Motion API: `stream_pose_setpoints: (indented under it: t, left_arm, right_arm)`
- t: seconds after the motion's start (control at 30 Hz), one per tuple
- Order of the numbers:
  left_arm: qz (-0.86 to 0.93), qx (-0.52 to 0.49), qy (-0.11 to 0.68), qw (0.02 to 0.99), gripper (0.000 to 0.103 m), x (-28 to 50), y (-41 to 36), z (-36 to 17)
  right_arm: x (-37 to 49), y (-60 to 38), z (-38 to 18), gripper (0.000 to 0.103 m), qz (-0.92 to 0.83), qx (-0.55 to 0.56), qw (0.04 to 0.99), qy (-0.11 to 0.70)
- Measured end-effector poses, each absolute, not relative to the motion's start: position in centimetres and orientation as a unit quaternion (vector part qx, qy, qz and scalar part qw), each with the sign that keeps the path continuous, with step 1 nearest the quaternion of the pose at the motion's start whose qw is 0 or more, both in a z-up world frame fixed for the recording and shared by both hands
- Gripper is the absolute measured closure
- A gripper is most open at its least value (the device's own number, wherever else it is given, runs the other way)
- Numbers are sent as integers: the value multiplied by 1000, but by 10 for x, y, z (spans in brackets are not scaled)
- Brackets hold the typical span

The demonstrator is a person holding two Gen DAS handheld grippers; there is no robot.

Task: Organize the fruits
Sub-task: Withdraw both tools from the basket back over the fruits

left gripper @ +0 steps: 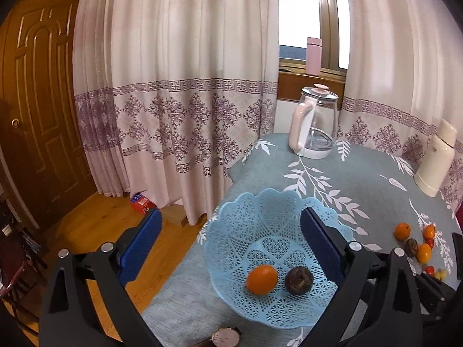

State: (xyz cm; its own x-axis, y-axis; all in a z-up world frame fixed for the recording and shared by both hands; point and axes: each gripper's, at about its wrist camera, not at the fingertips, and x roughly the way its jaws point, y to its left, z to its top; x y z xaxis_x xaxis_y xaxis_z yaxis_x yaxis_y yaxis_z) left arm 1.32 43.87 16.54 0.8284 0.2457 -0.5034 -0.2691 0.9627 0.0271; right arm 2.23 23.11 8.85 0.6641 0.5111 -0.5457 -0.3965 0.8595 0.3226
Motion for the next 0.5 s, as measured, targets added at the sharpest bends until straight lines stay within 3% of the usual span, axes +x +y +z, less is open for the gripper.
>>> stream_pose_setpoints:
  t: [0.5]
  left_arm:
    - [82, -12, 286, 955, 3, 21, 393, 148]
  right_arm:
    - [10, 122, 71, 46, 145, 147, 924, 323]
